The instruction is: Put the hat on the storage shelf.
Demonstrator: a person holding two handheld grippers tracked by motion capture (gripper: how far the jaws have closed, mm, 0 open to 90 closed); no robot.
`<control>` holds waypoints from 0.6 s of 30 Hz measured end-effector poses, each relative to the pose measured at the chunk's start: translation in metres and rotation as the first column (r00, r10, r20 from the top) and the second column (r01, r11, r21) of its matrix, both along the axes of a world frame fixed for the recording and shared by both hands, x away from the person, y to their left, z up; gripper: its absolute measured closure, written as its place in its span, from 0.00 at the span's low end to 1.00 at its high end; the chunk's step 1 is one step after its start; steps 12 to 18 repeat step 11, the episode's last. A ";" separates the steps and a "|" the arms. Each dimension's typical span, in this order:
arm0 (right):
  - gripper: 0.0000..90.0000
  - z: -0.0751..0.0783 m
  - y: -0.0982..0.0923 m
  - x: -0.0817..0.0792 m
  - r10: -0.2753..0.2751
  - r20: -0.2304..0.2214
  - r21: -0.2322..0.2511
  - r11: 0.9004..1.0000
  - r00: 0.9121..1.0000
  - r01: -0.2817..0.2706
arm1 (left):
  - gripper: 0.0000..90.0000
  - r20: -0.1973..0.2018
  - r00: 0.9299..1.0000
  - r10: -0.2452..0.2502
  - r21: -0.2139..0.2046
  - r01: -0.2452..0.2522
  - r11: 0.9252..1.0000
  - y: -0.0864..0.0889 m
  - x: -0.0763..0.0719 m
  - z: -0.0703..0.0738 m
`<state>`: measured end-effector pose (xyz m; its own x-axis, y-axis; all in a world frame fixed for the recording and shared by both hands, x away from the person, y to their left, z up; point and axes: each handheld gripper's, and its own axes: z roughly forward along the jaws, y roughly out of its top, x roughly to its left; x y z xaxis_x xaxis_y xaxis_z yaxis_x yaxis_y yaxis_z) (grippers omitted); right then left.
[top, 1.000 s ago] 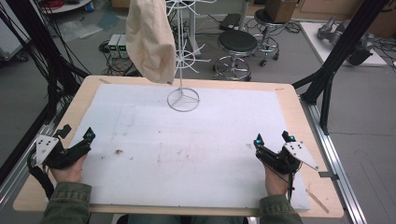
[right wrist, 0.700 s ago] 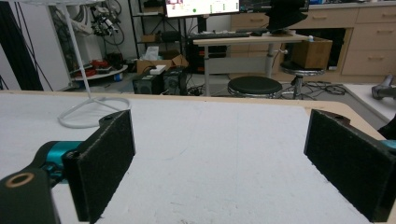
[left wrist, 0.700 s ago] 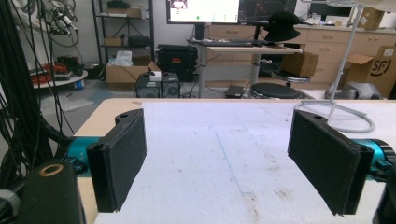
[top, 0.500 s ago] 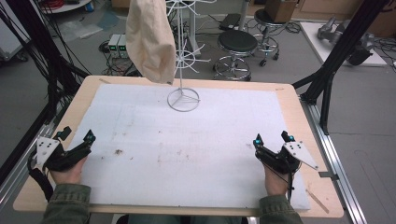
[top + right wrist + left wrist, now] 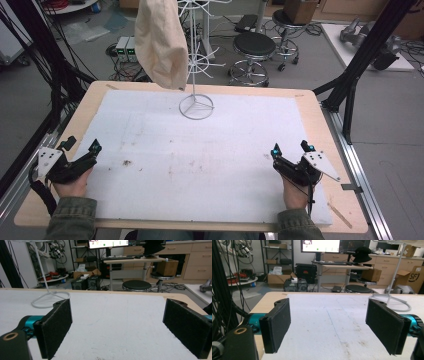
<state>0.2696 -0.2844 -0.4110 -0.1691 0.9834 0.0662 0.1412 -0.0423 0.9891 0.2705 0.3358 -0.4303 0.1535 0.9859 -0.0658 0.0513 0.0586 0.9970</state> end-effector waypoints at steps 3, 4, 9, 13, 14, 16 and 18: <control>0.09 0.000 0.000 0.000 0.001 0.000 -0.001 1.000 1.000 -0.001 | 0.23 0.000 1.000 0.000 -0.001 0.000 1.000 0.000 0.000 0.000; 0.09 0.000 0.000 0.000 0.002 0.000 -0.001 1.000 1.000 -0.002 | 0.23 0.002 1.000 0.001 0.000 -0.001 1.000 0.000 0.000 0.000; 0.09 0.000 0.000 0.000 0.003 0.000 -0.002 1.000 1.000 -0.003 | 0.23 0.002 1.000 -0.001 0.003 0.001 1.000 0.000 -0.001 0.000; 0.09 0.000 0.000 0.000 0.003 0.001 -0.003 1.000 1.000 -0.003 | 0.23 0.002 1.000 -0.004 0.003 0.004 1.000 0.000 -0.001 0.000; 0.09 0.000 0.000 0.000 0.003 0.001 -0.003 1.000 1.000 -0.003 | 0.23 0.002 1.000 -0.004 0.003 0.004 1.000 0.000 -0.001 0.000; 0.09 0.000 0.000 0.000 0.003 0.001 -0.003 1.000 1.000 -0.003 | 0.23 0.002 1.000 -0.004 0.003 0.004 1.000 0.000 -0.001 0.000; 0.09 0.000 0.000 0.000 0.003 0.001 -0.003 1.000 1.000 -0.003 | 0.23 0.002 1.000 -0.004 0.003 0.004 1.000 0.000 -0.001 0.000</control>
